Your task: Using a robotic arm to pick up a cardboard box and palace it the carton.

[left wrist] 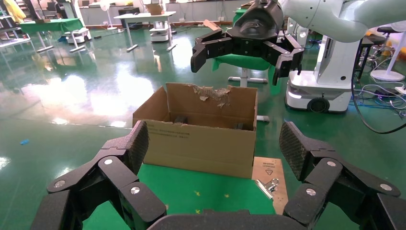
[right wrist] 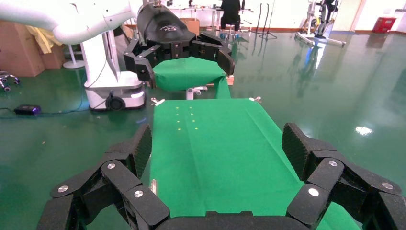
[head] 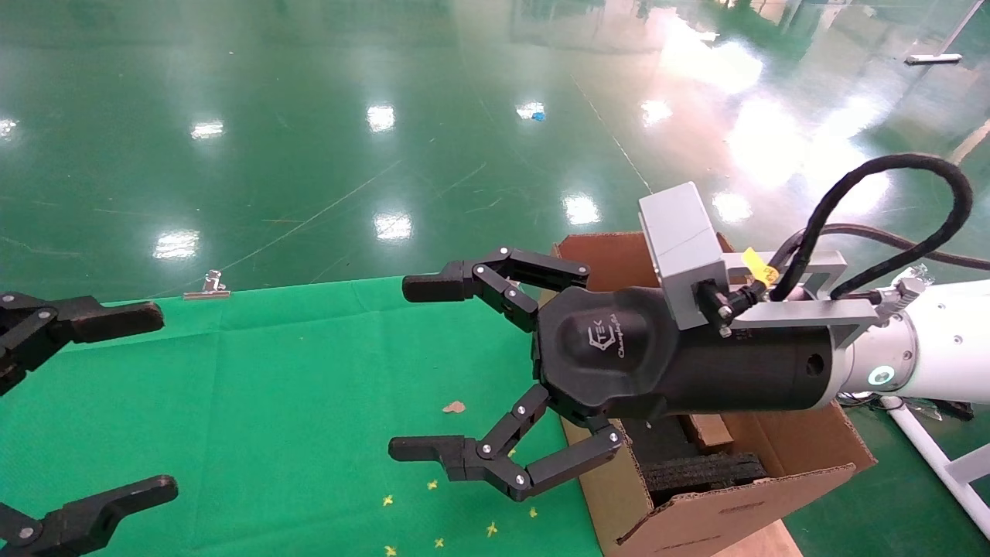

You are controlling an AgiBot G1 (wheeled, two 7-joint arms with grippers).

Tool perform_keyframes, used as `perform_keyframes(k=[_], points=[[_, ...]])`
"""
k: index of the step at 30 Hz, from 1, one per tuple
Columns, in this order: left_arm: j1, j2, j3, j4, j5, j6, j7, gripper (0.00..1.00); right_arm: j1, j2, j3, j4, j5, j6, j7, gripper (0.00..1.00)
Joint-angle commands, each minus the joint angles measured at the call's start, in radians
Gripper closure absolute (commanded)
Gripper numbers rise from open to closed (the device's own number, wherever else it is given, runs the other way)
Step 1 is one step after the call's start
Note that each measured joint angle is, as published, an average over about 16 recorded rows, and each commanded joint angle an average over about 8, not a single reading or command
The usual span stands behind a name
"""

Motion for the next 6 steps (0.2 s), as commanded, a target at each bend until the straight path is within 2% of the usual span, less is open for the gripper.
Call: perform_keyframes(k=[1,6], points=[[0.0,0.0,0.0,0.0,0.0,0.0,0.0,0.0,0.0,0.0,0.0,0.0,0.0,0.0,0.0,0.0],[0.0,0.0,0.0,0.0,0.0,0.0,0.0,0.0,0.0,0.0,0.0,0.0,0.0,0.0,0.0,0.0]])
